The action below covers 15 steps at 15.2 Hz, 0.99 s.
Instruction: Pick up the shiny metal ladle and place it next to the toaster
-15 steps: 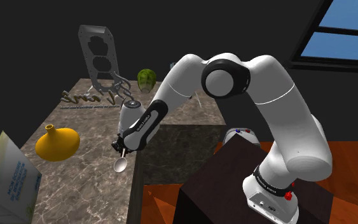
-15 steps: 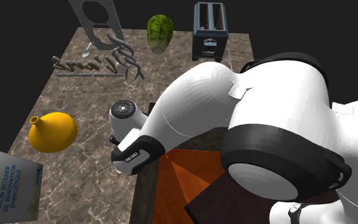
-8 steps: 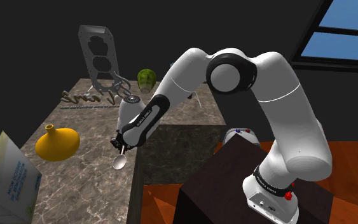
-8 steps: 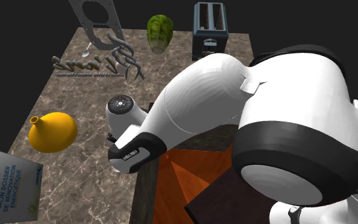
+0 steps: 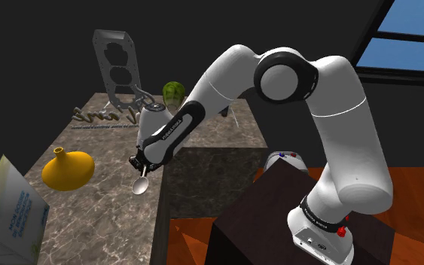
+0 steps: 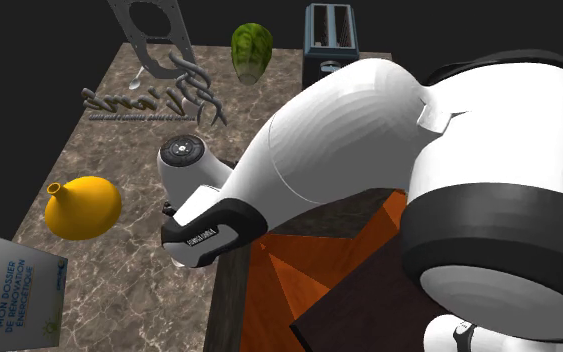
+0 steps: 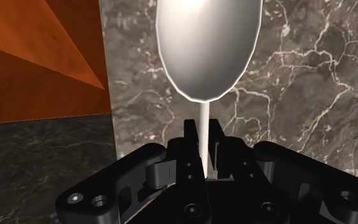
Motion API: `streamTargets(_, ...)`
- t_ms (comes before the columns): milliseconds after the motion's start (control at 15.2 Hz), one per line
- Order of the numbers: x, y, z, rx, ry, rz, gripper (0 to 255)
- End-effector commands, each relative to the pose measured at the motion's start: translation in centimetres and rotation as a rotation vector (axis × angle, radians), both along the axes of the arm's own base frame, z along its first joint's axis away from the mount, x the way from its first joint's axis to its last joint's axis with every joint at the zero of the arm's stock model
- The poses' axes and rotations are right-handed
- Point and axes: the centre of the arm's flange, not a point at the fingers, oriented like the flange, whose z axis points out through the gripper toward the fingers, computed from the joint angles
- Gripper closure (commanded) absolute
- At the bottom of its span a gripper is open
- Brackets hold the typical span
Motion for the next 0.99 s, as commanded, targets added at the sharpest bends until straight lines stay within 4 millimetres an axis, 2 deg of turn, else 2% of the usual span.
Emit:
streamTargets(0,0.0,0.1,1.2,0.000,0.000,0.000,255)
streamTargets(924,0.0,0.1,8.6,0.000,0.000,0.000,255)
